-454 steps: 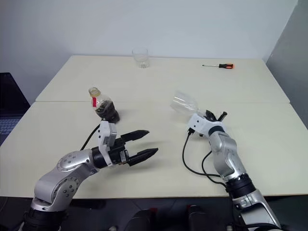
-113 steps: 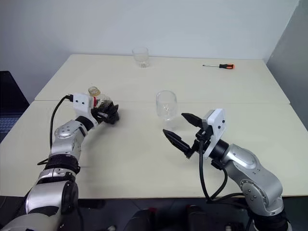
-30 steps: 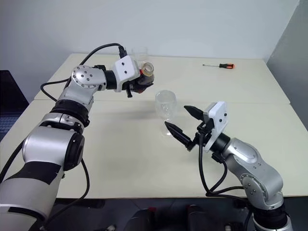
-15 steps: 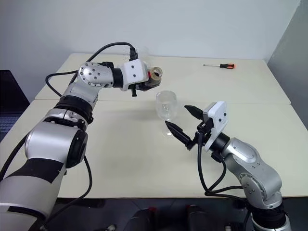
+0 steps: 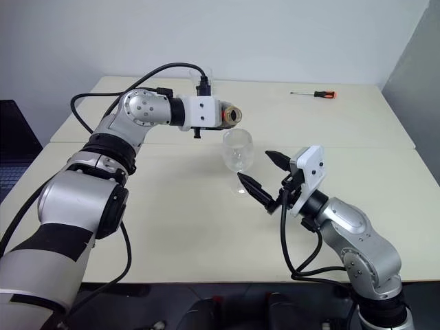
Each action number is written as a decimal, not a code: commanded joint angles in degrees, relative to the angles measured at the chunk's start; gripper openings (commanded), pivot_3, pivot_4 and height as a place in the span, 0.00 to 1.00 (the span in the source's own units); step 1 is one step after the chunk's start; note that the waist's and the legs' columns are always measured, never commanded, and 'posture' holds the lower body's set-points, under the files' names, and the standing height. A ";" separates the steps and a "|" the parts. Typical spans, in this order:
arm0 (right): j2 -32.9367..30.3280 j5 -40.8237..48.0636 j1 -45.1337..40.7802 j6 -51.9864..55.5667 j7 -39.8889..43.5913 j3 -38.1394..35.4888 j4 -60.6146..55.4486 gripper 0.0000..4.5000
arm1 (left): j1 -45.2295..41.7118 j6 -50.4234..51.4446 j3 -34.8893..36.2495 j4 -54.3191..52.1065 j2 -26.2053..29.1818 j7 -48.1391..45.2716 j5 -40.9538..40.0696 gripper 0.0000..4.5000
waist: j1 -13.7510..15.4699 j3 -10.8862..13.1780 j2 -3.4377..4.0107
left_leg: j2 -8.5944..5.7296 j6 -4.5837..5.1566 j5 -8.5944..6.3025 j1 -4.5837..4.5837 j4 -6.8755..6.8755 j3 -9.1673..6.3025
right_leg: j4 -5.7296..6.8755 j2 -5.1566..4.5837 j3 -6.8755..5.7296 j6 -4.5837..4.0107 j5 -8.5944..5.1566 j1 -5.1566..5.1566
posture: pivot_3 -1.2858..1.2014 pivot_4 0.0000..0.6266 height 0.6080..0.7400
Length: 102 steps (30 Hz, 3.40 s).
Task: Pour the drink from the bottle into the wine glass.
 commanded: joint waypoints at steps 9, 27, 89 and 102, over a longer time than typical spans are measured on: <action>0.50 -0.69 -0.07 -1.50 0.31 -0.44 -0.90 1.00 | -4.60 -3.72 -0.92 -0.71 1.41 3.51 2.13 0.32 | 0.01 0.00 0.00 | -0.02 0.00 0.00 0.00 0.01 -0.01 | 0.01 -0.02 0.00 0.00 0.00 0.00 | 0.52 0.24 1.00; 0.84 -1.84 0.51 -1.77 0.68 -0.08 -1.24 1.00 | -7.29 -10.80 -7.95 -0.19 3.55 14.47 11.21 0.32 | 0.03 0.00 0.00 | -0.15 0.01 0.01 0.00 0.00 -0.03 | 0.03 -0.14 -0.01 0.03 -0.02 0.00 | 0.52 0.24 1.00; 1.03 -2.33 -0.10 -1.67 1.38 -0.01 0.00 1.00 | -11.12 -13.51 -14.19 0.89 5.90 26.09 19.55 0.32 | 0.01 0.00 -0.01 | -0.30 0.06 0.04 0.00 0.00 -0.04 | 0.06 -0.30 -0.03 0.07 -0.04 0.00 | 0.52 0.24 1.00; 0.98 -2.39 -0.02 -1.66 1.47 0.06 -0.08 1.00 | -11.22 -13.62 -14.07 0.87 5.82 26.04 19.39 0.32 | 0.02 0.00 -0.01 | -0.31 0.07 0.04 0.00 0.00 -0.03 | 0.06 -0.31 -0.03 0.07 -0.04 0.00 | 0.52 0.24 1.00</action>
